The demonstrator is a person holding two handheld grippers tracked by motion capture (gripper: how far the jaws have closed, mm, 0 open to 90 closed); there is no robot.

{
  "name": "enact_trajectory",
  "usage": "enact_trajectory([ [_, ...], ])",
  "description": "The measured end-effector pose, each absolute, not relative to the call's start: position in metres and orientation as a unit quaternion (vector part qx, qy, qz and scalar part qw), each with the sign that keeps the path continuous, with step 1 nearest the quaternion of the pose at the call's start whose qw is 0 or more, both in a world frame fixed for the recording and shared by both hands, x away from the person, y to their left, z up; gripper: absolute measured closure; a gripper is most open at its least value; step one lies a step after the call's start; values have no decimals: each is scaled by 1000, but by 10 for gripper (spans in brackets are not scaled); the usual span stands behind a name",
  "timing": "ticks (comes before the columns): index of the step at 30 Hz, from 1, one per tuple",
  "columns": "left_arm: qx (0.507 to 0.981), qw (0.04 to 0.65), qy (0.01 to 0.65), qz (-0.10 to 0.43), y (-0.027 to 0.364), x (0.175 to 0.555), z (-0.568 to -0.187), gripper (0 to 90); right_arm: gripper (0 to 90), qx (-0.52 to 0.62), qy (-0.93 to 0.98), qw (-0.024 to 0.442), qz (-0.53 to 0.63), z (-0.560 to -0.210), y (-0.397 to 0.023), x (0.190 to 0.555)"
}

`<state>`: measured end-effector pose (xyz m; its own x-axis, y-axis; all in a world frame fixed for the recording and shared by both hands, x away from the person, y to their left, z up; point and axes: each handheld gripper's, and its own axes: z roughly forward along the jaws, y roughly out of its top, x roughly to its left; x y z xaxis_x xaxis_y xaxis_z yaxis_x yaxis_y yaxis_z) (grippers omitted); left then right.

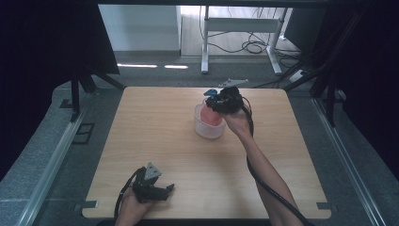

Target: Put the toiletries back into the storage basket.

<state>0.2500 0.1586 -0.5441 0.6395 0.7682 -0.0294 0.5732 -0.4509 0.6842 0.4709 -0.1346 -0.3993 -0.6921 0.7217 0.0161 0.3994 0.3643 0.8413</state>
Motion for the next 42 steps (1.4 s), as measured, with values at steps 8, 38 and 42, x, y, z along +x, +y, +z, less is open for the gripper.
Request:
enact_trajectory([
  [8, 840, 338, 400, 144, 159, 250, -544, 99, 527, 348, 808, 179, 440, -409, -132, 473],
  [38, 840, 338, 399, 144, 159, 250, -544, 99, 524, 355, 815, 160, 430, -440, -128, 479],
  [42, 840, 339, 399, 144, 159, 250, -544, 99, 517, 369, 810, 145, 432, -439, -132, 481],
])
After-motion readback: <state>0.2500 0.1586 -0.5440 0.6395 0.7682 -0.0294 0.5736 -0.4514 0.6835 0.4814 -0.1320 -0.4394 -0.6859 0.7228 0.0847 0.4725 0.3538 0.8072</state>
